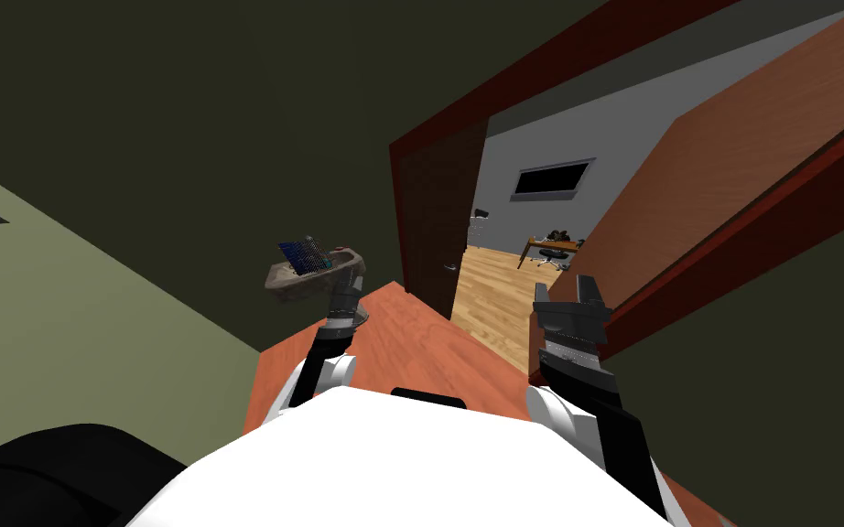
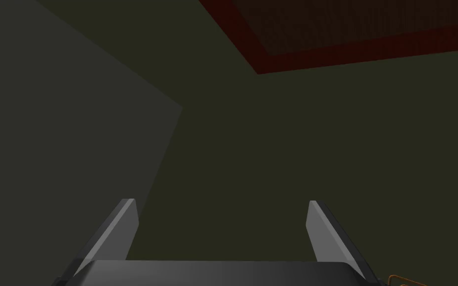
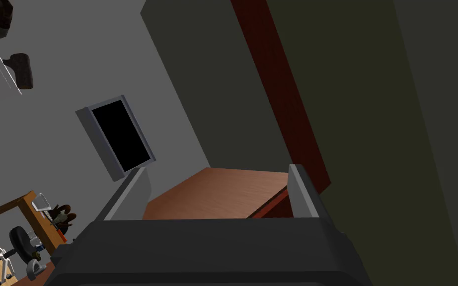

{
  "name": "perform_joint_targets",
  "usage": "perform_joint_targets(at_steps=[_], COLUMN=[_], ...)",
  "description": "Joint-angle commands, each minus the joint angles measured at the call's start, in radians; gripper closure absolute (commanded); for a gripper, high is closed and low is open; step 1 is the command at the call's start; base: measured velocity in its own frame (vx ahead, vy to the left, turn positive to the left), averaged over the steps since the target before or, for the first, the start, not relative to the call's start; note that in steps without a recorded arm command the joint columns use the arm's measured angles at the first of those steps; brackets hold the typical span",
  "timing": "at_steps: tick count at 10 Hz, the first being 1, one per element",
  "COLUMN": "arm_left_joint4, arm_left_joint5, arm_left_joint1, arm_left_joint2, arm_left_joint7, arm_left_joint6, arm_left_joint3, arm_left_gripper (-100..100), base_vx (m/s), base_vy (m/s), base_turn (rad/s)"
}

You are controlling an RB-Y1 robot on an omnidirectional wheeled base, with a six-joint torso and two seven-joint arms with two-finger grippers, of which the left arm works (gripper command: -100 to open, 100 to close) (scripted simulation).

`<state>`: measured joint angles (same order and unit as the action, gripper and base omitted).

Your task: Push the door open

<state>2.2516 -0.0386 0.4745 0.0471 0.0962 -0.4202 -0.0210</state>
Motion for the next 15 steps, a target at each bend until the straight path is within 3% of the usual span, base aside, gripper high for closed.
perform_joint_targets(at_steps=[1, 15], arm_left_joint4=[-0.031, -0.348], arm_left_joint5=[0.001, 0.006], arm_left_joint1=[-0.009, -0.095], arm_left_joint2=[0.005, 0.031], arm_left_joint7=[-0.003, -0.028], arm_left_joint6=[-0.007, -0.083], arm_left_joint3=[0.007, 0.079], arm_left_gripper=[-100, -100], base_vx=[0.081, 0.116], base_vy=[0.006, -0.001], base_turn=[-0.060, -0.068])
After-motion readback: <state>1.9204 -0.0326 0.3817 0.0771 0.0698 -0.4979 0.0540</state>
